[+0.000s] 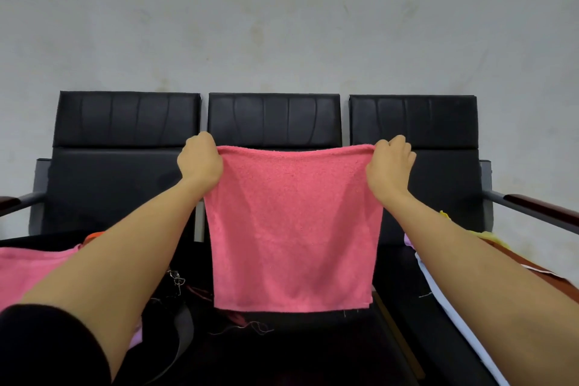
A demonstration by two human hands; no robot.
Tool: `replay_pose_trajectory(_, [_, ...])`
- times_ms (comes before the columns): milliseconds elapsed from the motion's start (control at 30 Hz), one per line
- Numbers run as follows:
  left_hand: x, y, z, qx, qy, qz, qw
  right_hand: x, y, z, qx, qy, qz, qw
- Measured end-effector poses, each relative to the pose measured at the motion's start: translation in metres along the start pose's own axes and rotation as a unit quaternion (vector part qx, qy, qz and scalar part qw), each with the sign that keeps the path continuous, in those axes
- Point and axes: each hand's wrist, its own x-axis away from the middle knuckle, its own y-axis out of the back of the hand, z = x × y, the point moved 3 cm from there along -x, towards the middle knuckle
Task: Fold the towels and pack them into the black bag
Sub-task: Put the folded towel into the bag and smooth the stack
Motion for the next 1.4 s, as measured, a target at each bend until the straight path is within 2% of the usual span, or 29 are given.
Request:
replay_pose_trajectory(333, [0.001,-0.005,0.009,0.044,-0.006,0.007,0.999,0.006,-0.004,-0.005,0.000,0.009,0.029,1.000])
replay_pose_trajectory(467, [0.006,-0.008,0.010,0.019,0.004,0.016,1.000,0.011,-0.008,-0.006,-0.064,-0.020,0.062,0.996])
replay_pose_trajectory(667, [0.025,-0.038,0.021,-0.009,0.060,0.101,0.993,0.028,-0.026,-0.014,-0.110,-0.090,0.160,0.977])
replay_pose_trajectory(833, [0.037,-0.079,0.036,0.044,0.086,0.174,0.980,0.039,-0.065,-0.029,-0.200,-0.165,0.173,0.950])
replay_pose_trajectory(933, [0.043,-0.105,0.040,0.190,0.136,0.205,0.950,0.044,-0.094,-0.038,-0.339,-0.237,0.179,0.893])
replay_pose_trajectory(1000, [0.044,-0.123,0.039,0.299,0.209,0.227,0.903,0.045,-0.112,-0.039,-0.417,-0.283,0.186,0.843])
replay_pose_trajectory(1067, [0.039,-0.139,0.034,0.380,0.267,0.245,0.851,0.040,-0.126,-0.035,-0.462,-0.307,0.184,0.812])
replay_pose_trajectory(1133, [0.025,-0.150,0.028,0.425,0.275,0.251,0.825,0.030,-0.135,-0.030,-0.498,-0.319,0.176,0.787])
replay_pose_trajectory(1233, [0.000,-0.156,0.021,0.487,0.252,0.210,0.810,0.012,-0.133,-0.022,-0.520,-0.303,0.139,0.786])
replay_pose_trajectory(1300, [-0.015,-0.156,0.019,0.523,0.230,0.146,0.807,0.000,-0.129,-0.017,-0.524,-0.260,0.093,0.806])
replay_pose_trajectory(1400, [-0.020,-0.156,0.018,0.553,0.220,0.058,0.802,-0.007,-0.126,-0.011,-0.544,-0.236,0.066,0.802])
